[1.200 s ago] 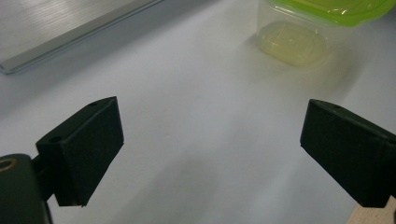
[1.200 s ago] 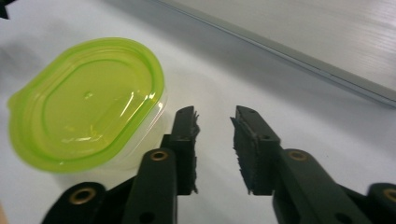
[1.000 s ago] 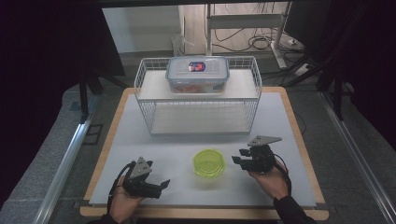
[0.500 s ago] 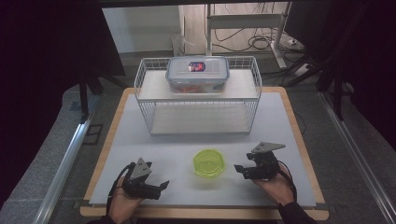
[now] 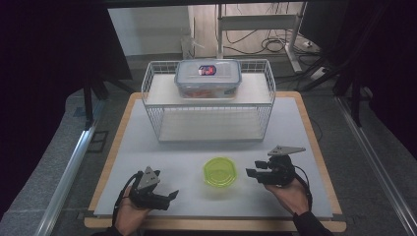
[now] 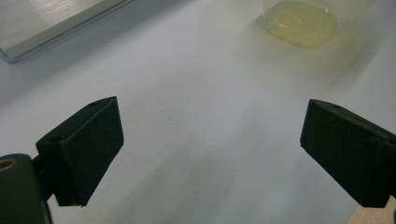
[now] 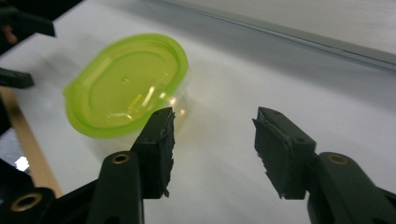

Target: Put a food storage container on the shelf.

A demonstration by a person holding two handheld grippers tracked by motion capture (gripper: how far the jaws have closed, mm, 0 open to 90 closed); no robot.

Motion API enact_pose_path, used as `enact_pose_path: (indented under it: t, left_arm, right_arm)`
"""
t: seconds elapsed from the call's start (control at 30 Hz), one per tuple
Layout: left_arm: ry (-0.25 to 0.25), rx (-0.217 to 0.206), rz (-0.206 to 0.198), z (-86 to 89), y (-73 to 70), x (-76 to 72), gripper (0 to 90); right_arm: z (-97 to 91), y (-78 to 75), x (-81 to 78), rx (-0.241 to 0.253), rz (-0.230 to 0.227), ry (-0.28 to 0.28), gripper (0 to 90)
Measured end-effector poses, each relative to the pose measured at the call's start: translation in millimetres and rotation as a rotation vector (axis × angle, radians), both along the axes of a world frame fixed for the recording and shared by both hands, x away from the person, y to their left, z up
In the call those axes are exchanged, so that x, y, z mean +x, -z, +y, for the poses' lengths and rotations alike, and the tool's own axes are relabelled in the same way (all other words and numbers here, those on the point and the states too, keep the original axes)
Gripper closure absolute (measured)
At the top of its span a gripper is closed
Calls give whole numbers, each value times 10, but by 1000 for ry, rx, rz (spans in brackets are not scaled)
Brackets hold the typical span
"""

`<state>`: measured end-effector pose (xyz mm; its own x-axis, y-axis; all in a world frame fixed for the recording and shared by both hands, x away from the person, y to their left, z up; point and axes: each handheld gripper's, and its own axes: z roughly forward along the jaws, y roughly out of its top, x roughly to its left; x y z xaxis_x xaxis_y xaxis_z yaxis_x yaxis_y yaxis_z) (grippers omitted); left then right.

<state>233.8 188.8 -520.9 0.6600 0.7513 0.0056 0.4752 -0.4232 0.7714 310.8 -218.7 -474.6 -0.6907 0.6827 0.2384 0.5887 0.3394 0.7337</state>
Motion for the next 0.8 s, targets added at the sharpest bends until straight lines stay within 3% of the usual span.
enact_pose_path:
  t: [0.33, 0.53, 0.77, 0.8]
  left_arm:
    - [6, 5, 2, -21, 9, 2, 57]
    - [11, 8, 1, -27, 13, 3, 57]
    - [19, 11, 3, -39, 19, 3, 57]
    - [19, 12, 2, -41, 20, 3, 57]
  right_arm:
    - [162, 8, 84, 104, 97, -28, 555]
    - [300, 93, 166, 138, 198, -28, 522]
    - [366, 224, 247, 194, 326, 2, 624]
    - [362, 241, 256, 220, 350, 10, 642]
